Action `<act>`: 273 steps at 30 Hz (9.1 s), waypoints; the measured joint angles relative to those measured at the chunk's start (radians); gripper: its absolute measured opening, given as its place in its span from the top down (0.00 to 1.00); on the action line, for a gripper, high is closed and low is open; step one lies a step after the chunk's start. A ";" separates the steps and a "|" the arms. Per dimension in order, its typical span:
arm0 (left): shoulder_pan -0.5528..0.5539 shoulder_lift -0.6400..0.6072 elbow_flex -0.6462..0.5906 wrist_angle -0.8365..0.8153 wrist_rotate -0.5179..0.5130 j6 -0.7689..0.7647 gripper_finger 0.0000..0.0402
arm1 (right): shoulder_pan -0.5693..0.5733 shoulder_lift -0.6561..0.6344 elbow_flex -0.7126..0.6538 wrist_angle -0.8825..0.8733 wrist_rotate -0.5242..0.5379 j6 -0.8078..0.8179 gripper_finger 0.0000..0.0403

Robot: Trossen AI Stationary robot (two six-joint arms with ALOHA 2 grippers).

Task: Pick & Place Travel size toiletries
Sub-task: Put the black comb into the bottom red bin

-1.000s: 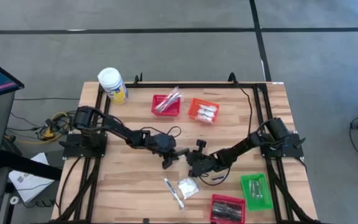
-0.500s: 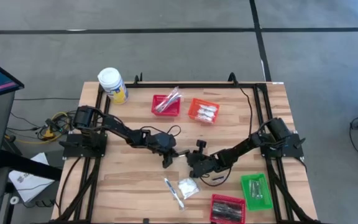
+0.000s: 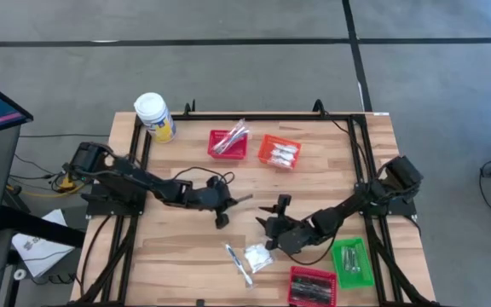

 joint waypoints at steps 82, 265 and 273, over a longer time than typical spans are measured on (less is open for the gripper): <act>-0.210 -0.276 0.094 0.573 0.012 0.604 0.99 | -0.167 -0.239 0.123 0.607 -0.733 -0.277 0.62; -0.354 -0.430 0.093 0.422 -0.635 0.743 0.39 | 0.156 0.100 0.514 -1.150 -1.184 0.628 0.83; -0.354 -0.430 0.093 0.422 -0.635 0.743 0.39 | 0.157 0.100 0.539 -1.212 -1.183 0.637 0.71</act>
